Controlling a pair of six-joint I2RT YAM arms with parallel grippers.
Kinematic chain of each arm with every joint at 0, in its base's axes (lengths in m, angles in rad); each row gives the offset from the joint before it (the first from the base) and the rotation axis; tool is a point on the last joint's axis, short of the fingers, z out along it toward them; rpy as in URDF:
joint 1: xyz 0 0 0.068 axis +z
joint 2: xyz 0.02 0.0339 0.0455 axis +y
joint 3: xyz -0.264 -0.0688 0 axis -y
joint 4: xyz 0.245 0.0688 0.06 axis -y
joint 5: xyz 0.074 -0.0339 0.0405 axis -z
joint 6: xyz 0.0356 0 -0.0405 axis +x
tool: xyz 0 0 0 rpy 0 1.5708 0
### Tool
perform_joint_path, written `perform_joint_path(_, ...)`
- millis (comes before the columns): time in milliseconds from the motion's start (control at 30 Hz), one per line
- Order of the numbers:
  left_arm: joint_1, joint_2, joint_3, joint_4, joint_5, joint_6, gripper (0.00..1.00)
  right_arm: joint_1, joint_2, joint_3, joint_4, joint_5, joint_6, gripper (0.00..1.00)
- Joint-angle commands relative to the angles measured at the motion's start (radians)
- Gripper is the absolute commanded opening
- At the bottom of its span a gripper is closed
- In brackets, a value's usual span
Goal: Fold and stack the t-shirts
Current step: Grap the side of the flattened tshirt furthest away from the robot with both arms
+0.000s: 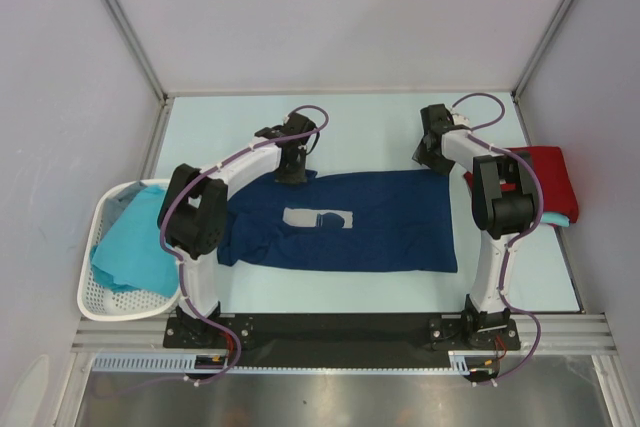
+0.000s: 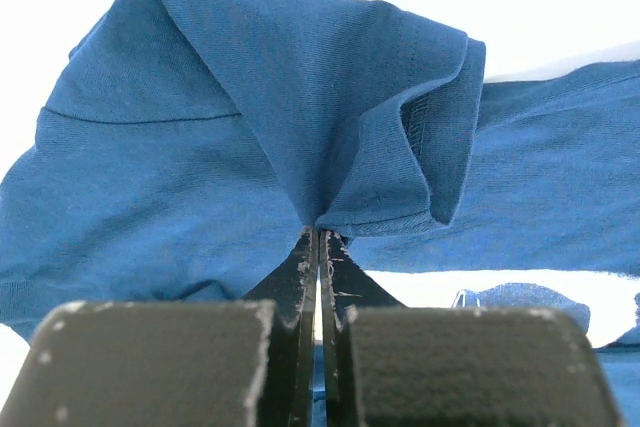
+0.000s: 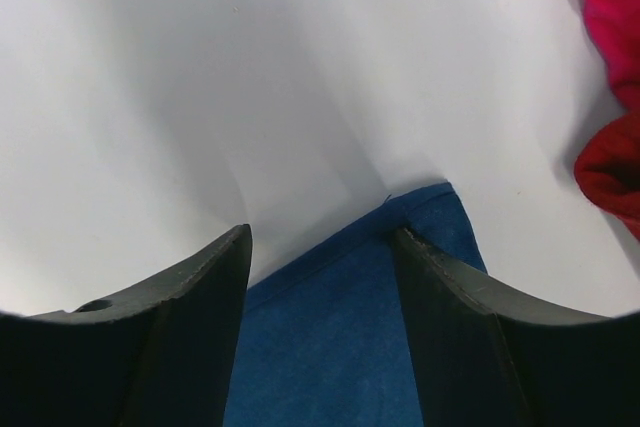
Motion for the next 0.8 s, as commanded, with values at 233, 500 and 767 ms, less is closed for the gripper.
perform_joint_path(233,0.002,-0.009,0.027,0.021,0.011,-0.013,0.0,-0.016,-0.015,-0.002,-0.016,0.04,-0.005,0.3)
perform_joint_path(500,0.002,-0.004,0.031,0.021,0.017,-0.013,0.0,-0.007,-0.025,-0.032,-0.013,0.042,-0.002,0.12)
perform_joint_path(767,0.004,-0.004,0.033,0.019,0.014,-0.013,0.0,0.007,-0.094,-0.077,0.007,0.064,-0.005,0.0)
